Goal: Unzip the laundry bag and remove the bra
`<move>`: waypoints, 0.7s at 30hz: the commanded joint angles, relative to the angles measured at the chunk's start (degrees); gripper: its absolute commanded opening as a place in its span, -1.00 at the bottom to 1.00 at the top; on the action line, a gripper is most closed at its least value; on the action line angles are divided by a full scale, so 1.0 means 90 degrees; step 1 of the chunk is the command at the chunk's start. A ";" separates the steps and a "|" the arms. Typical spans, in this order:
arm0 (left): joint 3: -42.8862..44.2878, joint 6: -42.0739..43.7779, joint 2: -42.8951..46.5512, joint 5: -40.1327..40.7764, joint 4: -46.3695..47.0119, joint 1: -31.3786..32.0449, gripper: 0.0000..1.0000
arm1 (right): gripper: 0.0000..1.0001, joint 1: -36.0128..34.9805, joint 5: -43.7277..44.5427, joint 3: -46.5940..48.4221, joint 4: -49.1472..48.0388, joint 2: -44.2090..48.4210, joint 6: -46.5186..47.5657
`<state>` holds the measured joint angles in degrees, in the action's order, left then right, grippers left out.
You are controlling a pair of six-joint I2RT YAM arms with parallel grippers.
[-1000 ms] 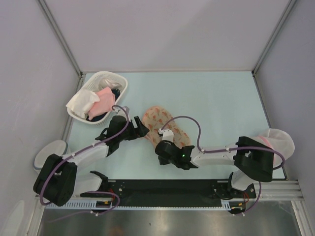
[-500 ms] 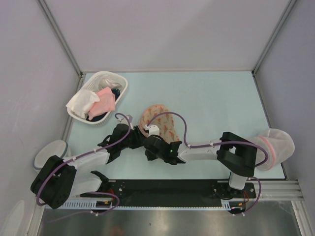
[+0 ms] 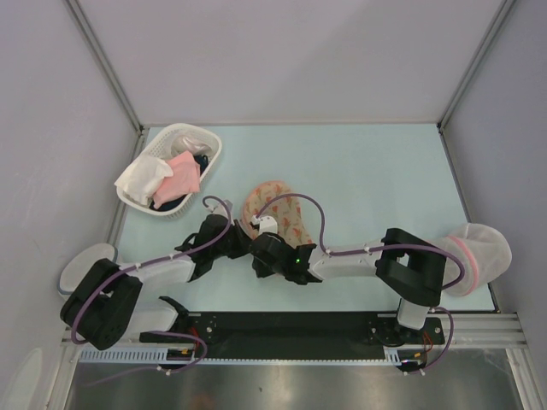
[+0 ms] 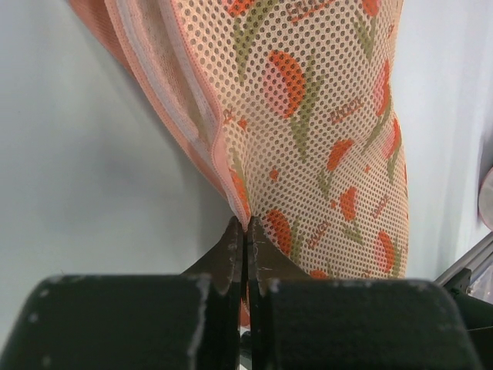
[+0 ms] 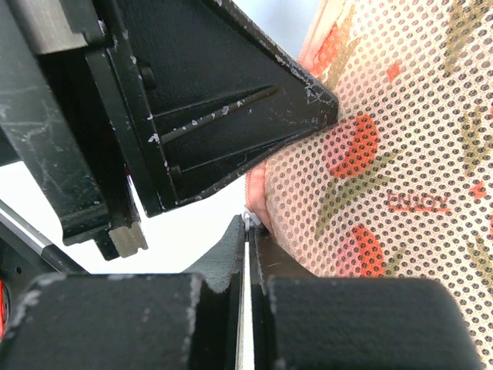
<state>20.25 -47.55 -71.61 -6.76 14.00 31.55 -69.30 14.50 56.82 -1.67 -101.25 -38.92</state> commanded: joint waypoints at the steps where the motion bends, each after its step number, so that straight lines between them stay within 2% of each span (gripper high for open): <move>1: 0.0386 0.0107 -0.0090 0.0253 0.0076 0.0010 -1.00 | -1.00 -0.0025 -0.0078 -0.0004 -0.0146 0.0107 -0.0031; 21: 0.0777 0.0449 -0.0314 0.0332 -0.0101 -0.0341 -1.00 | -1.00 -0.0249 0.0351 -0.0863 0.0713 0.1230 -0.0607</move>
<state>24.84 -45.89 -73.76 -6.63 11.44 30.13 -70.52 16.23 50.78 1.58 -93.73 -42.13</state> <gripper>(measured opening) 0.010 0.017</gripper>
